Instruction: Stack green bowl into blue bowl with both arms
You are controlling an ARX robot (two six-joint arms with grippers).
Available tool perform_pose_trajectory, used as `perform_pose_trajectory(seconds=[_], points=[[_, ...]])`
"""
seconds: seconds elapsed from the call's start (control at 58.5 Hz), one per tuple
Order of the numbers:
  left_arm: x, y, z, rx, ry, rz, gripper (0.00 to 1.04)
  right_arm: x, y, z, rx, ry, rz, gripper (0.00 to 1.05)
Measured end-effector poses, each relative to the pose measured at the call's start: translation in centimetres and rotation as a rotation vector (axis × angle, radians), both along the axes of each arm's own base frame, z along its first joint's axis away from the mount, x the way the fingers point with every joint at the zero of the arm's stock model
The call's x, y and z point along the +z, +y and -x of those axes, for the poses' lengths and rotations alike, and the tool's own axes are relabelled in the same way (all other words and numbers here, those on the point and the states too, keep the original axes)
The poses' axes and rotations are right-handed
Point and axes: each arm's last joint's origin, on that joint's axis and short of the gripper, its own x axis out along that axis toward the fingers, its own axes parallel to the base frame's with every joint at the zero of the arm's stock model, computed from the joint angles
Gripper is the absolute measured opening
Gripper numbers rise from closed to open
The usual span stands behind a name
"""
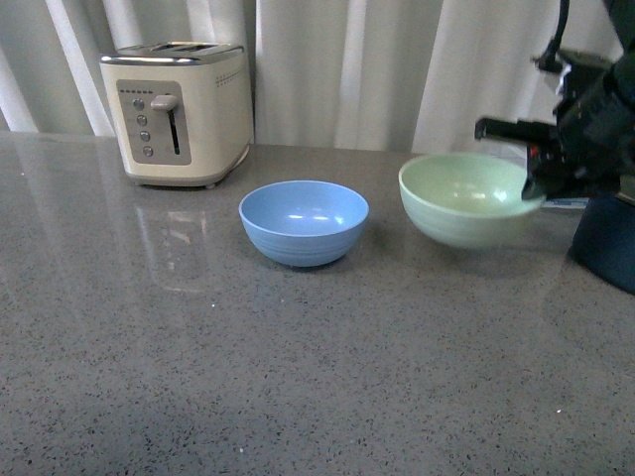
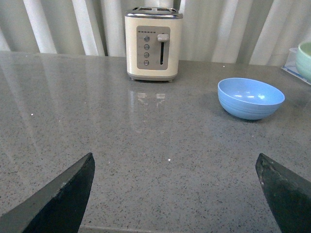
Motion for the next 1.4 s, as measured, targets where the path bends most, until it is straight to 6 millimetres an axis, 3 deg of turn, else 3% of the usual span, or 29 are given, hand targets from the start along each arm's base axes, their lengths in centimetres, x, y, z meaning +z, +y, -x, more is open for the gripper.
perform_pose_trajectory(seconds=[0.085, 0.222, 0.376, 0.53, 0.769, 0.974, 1.231, 1.402], points=[[0.0, 0.0, 0.0, 0.000, 0.000, 0.000, 0.98, 2.8, 2.5, 0.3, 0.065, -0.071, -0.022, 0.01], [0.0, 0.0, 0.0, 0.000, 0.000, 0.000, 0.98, 4.8, 6.4, 0.8, 0.154, -0.120, -0.029, 0.01], [0.0, 0.0, 0.0, 0.000, 0.000, 0.000, 0.98, 4.7, 10.0, 0.7, 0.223, -0.128, -0.025, 0.01], [0.0, 0.0, 0.0, 0.000, 0.000, 0.000, 0.98, 2.6, 12.1, -0.2, 0.234, -0.092, 0.013, 0.01], [0.0, 0.0, 0.0, 0.000, 0.000, 0.000, 0.98, -0.9, 12.7, -1.9, 0.193, -0.042, 0.077, 0.01], [0.0, 0.0, 0.0, 0.000, 0.000, 0.000, 0.98, -2.5, 12.5, -2.9, 0.167, -0.020, 0.107, 0.01], [0.0, 0.0, 0.0, 0.000, 0.000, 0.000, 0.98, -2.0, 11.8, -3.0, 0.164, -0.026, 0.090, 0.36], [0.0, 0.0, 0.0, 0.000, 0.000, 0.000, 0.98, 0.8, 10.8, -1.9, 0.193, -0.074, 0.033, 0.60]])
